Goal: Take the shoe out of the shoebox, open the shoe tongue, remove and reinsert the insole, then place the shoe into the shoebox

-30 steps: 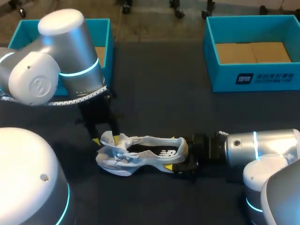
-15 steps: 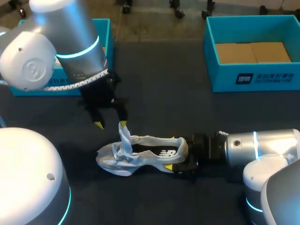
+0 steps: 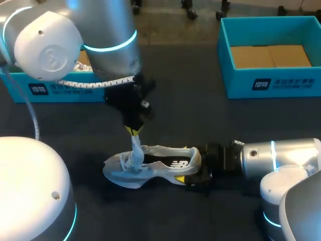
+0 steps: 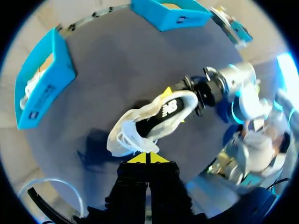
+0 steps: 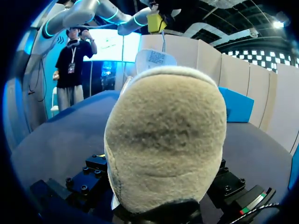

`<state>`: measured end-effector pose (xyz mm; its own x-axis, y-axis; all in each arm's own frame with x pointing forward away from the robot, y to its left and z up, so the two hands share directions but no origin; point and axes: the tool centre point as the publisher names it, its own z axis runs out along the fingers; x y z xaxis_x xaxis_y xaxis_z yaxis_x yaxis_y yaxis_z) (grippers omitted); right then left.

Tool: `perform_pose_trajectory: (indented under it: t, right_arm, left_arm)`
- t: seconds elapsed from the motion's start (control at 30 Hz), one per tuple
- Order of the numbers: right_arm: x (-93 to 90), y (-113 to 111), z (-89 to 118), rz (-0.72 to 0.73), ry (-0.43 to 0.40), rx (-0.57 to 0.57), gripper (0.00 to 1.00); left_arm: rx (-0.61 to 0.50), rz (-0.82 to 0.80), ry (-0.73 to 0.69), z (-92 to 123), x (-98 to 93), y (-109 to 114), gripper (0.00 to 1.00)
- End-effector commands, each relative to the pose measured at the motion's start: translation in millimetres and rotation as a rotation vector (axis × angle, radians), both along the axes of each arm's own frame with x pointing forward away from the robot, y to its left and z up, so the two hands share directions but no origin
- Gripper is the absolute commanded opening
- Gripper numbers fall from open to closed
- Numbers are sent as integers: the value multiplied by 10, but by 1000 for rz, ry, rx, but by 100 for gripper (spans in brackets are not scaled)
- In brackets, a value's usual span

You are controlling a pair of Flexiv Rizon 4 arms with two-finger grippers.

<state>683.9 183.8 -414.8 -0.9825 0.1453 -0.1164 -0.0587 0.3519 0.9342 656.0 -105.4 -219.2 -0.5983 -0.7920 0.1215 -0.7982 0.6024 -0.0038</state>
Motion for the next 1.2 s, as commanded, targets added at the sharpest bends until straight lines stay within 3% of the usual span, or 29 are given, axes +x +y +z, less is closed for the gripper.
perform_pose_trajectory:
  t: [0.03,0.33,0.37,0.5,0.93,1.07,1.2]
  right_arm:
    - [12,25,-22,-2,-2,-2,0]
    - [12,25,-22,-2,-2,-2,0]
    - [12,25,-22,-2,-2,-2,0]
    - [12,25,-22,-2,-2,-2,0]
    - [12,25,-22,-2,-2,-2,0]
    - [12,25,-22,-2,-2,-2,0]
    - [12,25,-22,-2,-2,-2,0]
  left_arm:
    - [92,-331,89,137,8,-73,0]
    - [92,-331,89,137,8,-73,0]
    - [112,-343,14,37,4,-87,0]
    - [59,-449,-83,-86,29,-161,0]
    - [-10,-718,-165,-374,114,-487,0]
    - [-8,-858,-98,-447,118,-580,0]
    - [-8,-858,-98,-447,118,-580,0]
